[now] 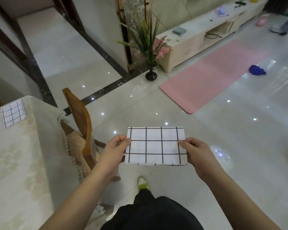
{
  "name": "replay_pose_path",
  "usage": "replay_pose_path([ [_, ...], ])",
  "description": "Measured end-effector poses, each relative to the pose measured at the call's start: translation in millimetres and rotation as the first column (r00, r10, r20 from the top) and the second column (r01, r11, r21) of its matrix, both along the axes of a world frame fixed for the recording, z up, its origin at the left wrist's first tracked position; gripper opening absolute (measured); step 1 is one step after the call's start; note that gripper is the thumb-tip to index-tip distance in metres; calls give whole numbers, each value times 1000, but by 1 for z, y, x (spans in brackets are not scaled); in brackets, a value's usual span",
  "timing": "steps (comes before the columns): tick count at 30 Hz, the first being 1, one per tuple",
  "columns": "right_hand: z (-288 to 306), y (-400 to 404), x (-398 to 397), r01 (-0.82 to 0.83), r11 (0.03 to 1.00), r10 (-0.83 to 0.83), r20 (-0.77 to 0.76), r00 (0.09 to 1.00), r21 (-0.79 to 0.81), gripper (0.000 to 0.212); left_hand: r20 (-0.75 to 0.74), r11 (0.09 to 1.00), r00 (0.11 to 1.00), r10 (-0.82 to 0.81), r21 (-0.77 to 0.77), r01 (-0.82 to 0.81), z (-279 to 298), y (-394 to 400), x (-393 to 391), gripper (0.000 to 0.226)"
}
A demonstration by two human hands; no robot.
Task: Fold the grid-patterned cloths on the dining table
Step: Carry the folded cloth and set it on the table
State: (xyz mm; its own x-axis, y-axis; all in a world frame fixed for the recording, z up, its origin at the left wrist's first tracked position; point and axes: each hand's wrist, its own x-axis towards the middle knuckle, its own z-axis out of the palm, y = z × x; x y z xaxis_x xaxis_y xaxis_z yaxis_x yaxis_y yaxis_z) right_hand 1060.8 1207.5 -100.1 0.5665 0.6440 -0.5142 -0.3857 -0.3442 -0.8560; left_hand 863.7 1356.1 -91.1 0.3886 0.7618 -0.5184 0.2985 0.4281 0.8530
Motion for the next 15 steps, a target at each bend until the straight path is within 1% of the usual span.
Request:
replay_pose_path([
  [3, -1, 42, 16, -41, 999, 41, 9, 999, 1, 11, 20, 999, 999, 37, -26, -37, -5, 33, 8, 13],
  [8, 2, 117, 42, -123, 992, 125, 94, 988, -32, 12, 62, 994, 992, 106, -28, -104, -12, 93, 21, 14],
  [11, 10, 161, 56, -160, 986, 163, 106, 981, -37, 12, 67, 987, 985, 157, -27, -155, -9, 130, 29, 16],
  [15, 18, 219, 69, -201, 979, 203, 115, 972, -29, 11, 56, 984, 983, 177, 3, -177, -3, 179, 39, 11],
])
